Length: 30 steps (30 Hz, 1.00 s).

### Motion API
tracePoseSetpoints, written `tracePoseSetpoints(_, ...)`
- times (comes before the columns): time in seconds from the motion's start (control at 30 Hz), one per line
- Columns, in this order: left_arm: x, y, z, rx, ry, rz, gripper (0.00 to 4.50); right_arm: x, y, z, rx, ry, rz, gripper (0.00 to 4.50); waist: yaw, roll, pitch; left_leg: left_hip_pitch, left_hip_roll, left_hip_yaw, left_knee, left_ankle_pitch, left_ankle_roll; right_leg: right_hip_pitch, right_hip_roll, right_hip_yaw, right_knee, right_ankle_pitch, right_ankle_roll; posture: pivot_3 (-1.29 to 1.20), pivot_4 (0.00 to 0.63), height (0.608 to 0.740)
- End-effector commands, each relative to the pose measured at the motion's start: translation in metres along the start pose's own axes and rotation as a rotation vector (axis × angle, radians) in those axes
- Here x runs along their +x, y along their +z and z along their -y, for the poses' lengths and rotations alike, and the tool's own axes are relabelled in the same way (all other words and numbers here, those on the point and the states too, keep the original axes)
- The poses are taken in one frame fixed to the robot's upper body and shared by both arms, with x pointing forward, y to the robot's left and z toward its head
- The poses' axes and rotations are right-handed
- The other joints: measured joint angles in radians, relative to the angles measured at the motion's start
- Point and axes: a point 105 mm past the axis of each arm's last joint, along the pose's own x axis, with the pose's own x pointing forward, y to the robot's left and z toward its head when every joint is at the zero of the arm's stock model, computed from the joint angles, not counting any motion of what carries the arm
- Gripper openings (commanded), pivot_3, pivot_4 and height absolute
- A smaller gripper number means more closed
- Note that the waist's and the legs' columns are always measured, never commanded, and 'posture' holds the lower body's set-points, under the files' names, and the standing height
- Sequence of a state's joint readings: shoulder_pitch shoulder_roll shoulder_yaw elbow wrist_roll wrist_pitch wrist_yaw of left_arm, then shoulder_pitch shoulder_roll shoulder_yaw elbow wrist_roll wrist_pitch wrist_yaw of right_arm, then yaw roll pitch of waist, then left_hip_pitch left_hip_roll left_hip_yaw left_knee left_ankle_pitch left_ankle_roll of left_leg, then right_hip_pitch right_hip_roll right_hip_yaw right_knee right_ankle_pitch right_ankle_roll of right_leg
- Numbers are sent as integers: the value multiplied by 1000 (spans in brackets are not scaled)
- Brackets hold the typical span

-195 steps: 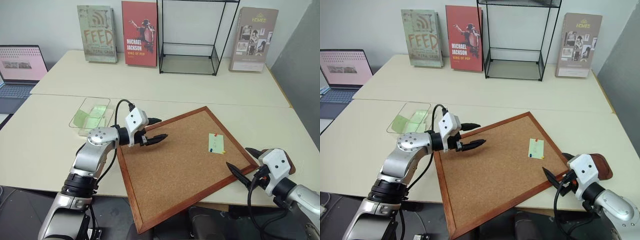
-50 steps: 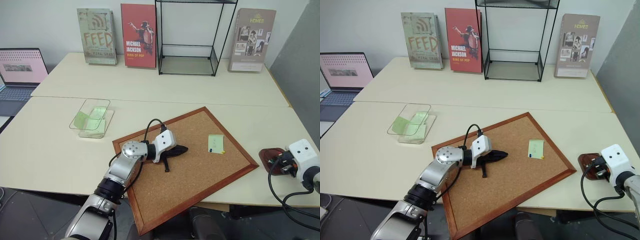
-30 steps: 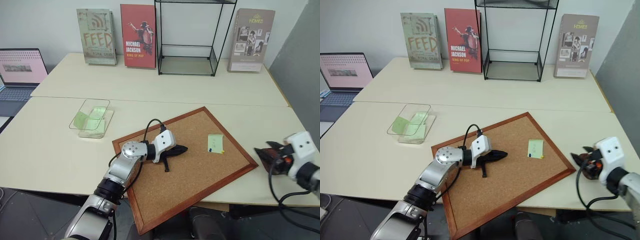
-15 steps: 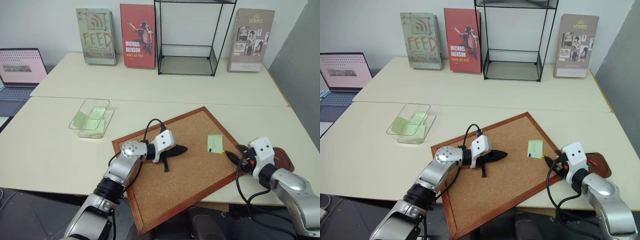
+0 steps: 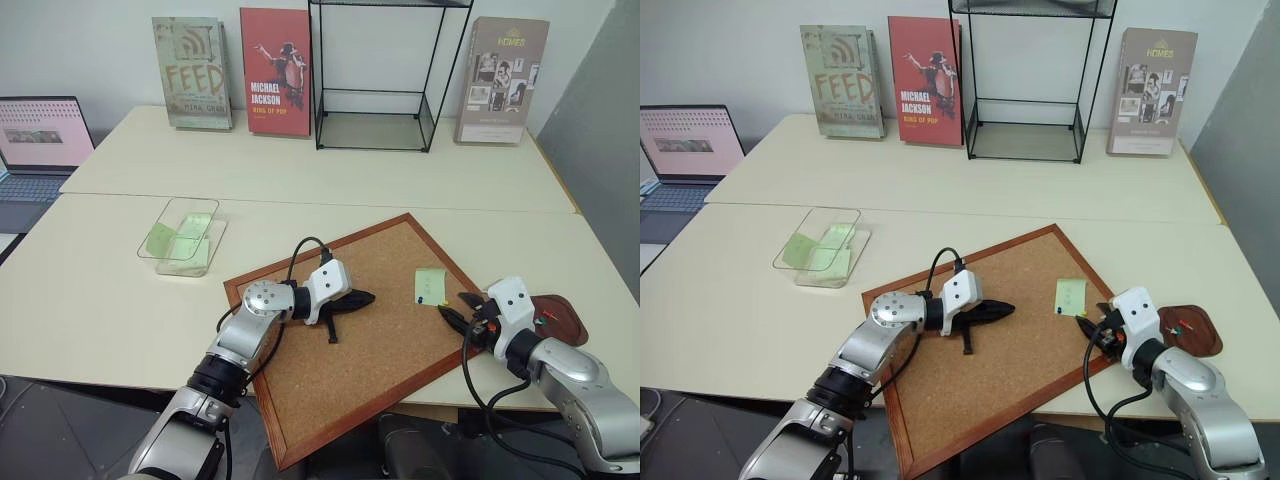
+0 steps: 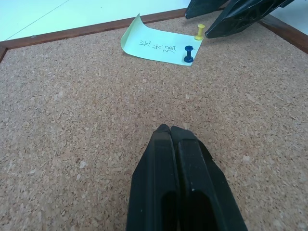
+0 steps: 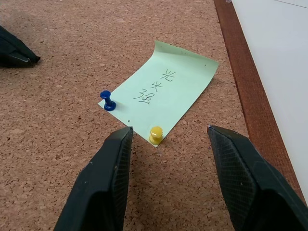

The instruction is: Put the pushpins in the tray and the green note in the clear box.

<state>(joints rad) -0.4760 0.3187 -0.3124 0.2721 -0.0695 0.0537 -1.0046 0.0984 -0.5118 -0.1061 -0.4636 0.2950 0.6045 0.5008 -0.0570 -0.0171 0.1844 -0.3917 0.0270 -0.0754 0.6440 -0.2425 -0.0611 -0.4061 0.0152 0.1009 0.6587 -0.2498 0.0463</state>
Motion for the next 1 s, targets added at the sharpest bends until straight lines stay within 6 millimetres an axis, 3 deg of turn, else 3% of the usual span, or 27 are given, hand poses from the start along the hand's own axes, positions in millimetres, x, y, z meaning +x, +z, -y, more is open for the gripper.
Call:
tracePoseSetpoints(0.03, -1, -12, 3, -9, -10, -48, 0, 2, 6, 3, -16, -8, 25, 2612, 0, 0, 0, 0, 0, 0, 0, 0, 0, 0, 0, 0, 0, 0, 0, 0, 150, 740)
tracePoseSetpoints(0.1, -1, -12, 3, -9, -10, -48, 0, 4, 6, 4, -7, -11, 28, 2612, 0, 0, 0, 0, 0, 0, 0, 0, 0, 0, 0, 0, 0, 0, 0, 0, 150, 740)
tracePoseSetpoints(0.2, -1, -13, 4, -9, -10, -50, 0, 5, 5, 6, -3, -20, 26, 2176, 0, 0, 0, 0, 0, 0, 0, 0, 0, 0, 0, 0, 0, 0, 0, 0, 150, 740)
tracePoseSetpoints(0.57, -3, -14, 3, -7, -8, -57, 0, 3, 8, 8, -4, -21, 41, 80, 0, 0, 0, 0, 0, 0, 0, 0, 0, 0, 0, 0, 0, 0, 0, 0, 150, 740)
tracePoseSetpoints(1.0, -3, -17, 1, 5, 1, -73, 0, -20, 35, 2, -4, -37, 178, 38, 1, 0, 0, -2, 0, 0, -1, 0, 0, -1, 0, 0, -1, 0, 0, 0, 150, 740)
